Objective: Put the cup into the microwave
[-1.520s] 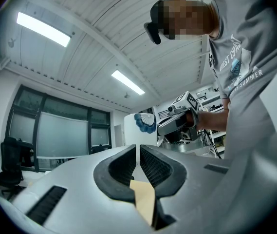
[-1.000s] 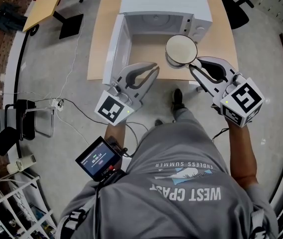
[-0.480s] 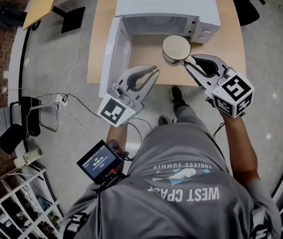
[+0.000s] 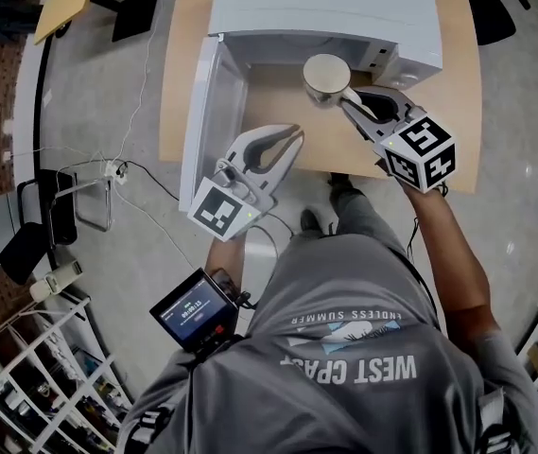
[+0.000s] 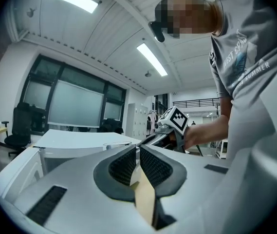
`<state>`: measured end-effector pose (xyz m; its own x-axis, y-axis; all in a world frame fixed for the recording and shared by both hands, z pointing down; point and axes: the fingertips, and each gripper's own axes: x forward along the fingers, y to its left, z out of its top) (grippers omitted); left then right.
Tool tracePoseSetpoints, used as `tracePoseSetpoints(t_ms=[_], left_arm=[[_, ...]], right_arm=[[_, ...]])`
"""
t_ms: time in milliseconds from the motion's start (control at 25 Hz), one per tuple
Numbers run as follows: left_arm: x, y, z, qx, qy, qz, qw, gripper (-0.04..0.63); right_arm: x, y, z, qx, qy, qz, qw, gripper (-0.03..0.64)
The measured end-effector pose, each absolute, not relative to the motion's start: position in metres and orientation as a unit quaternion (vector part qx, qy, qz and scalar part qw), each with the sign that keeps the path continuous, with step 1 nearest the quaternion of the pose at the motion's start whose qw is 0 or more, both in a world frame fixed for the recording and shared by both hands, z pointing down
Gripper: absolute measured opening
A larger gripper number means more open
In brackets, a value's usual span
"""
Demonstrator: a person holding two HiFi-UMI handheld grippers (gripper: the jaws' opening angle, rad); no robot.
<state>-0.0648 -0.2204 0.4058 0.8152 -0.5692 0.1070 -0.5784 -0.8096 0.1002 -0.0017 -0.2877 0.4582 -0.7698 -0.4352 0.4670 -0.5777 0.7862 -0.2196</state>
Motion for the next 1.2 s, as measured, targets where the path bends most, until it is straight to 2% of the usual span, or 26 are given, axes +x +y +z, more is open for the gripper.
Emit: tracePoseSetpoints(t_ms=[400, 680, 960, 1200], left_arm=[[-0.071, -0.243, 0.436, 0.938, -0.322, 0.052, 0.114, 0.025], [-0.082, -0.253, 0.463, 0.93, -0.333, 0.06, 0.142, 0.025], [-0.082, -0.26, 0.477, 0.924, -0.338, 0.066, 0.166, 0.025], [-0.079, -0.273, 0.456, 0.918, -0.342, 0.076, 0.187, 0.025]], right_arm=[[-0.012, -0.342, 0.538, 0.295, -0.901, 0.212, 0.237, 0.071], [-0.029, -0.375, 0.578, 0.318, -0.893, 0.219, 0.232, 0.071], [-0.033, -0.405, 0.592, 0.339, -0.891, 0.214, 0.216, 0.071], [-0.037, -0.441, 0.574, 0.355, -0.897, 0.165, 0.204, 0.071]])
